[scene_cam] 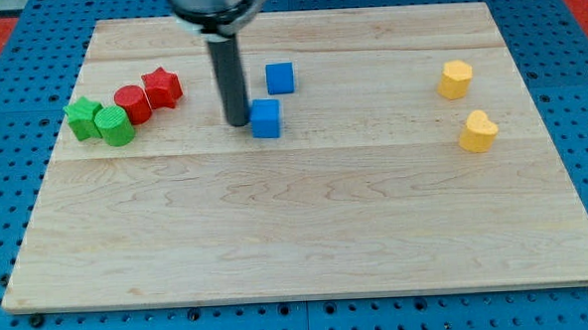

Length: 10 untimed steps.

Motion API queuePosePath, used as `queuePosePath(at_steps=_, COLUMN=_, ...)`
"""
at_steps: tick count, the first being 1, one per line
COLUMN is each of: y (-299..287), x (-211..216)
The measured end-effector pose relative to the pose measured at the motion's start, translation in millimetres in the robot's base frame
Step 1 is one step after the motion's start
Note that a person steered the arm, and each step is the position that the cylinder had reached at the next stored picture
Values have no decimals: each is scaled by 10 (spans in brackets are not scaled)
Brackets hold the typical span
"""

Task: Move the yellow hexagon above blue triangle

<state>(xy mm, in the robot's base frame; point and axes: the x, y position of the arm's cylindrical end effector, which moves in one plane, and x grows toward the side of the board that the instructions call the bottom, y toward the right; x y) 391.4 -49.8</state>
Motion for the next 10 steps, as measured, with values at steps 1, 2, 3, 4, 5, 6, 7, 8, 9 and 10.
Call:
queuePosePath(at_steps=1, y=-21, x=45)
queuePosePath(at_steps=2, y=64, x=371)
queuePosePath(at_steps=3, y=739, x=383)
queuePosePath(at_steps=4, y=1645, x=-34)
queuePosePath(at_steps=5, y=2519, x=-189)
queuePosePath(at_steps=6, y=2525, x=-105)
queuePosePath(at_steps=7, y=2993, x=-240)
queuePosePath(at_steps=8, y=2513, x=-438)
queuePosePath(at_steps=9, y=2375, x=-658)
queuePosePath(at_steps=10, y=2896, x=-658)
